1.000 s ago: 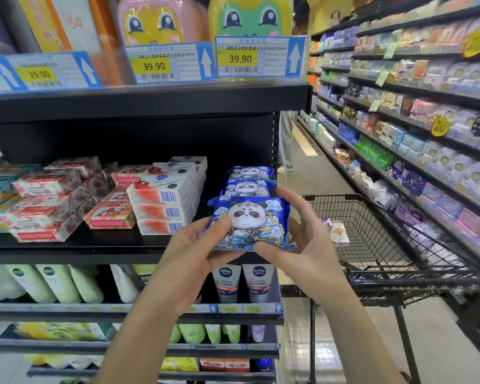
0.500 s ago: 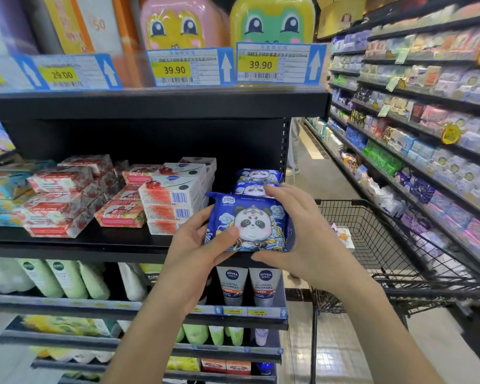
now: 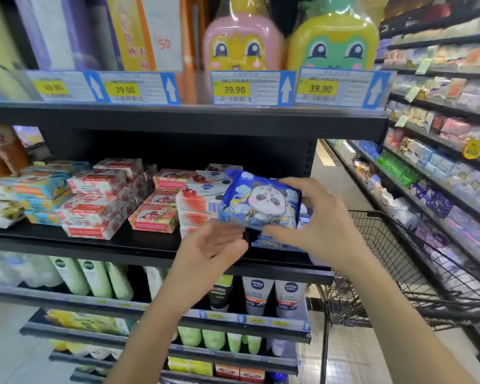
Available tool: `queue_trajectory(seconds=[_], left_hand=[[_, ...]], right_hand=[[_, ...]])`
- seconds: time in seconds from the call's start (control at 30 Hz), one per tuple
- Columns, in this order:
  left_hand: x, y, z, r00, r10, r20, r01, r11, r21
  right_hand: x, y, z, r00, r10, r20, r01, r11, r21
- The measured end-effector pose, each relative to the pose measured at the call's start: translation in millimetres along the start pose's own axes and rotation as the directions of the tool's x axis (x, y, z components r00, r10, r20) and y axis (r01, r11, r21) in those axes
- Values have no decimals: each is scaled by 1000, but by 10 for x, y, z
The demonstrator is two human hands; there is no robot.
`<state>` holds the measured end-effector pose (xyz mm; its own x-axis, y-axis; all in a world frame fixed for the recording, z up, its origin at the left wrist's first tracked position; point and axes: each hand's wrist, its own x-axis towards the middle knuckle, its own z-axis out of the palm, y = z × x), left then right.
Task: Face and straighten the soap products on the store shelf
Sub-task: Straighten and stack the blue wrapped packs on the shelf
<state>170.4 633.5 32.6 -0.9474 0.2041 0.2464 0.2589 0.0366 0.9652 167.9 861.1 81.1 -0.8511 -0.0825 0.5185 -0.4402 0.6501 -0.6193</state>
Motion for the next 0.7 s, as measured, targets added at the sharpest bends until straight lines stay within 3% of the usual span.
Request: queue_trajectory(seconds=[0.17, 0.3, 0.5, 0.7], left_hand=[[9, -364, -151, 998, 68, -13, -58, 921, 386], [62, -581, -185, 986, 118, 115, -164, 763, 625], [137, -814, -235, 966, 159, 204, -257, 682, 684], [160, -881, -226, 961, 198, 192, -276, 686, 673]], right_hand=[[505, -144, 162, 992, 127, 10, -127, 985, 113], [990, -228, 368, 979, 180, 92, -182, 983, 9], [1400, -248, 591, 939, 258, 227, -261, 965, -19], [1572, -184, 664, 929, 220, 298, -202, 975, -89]])
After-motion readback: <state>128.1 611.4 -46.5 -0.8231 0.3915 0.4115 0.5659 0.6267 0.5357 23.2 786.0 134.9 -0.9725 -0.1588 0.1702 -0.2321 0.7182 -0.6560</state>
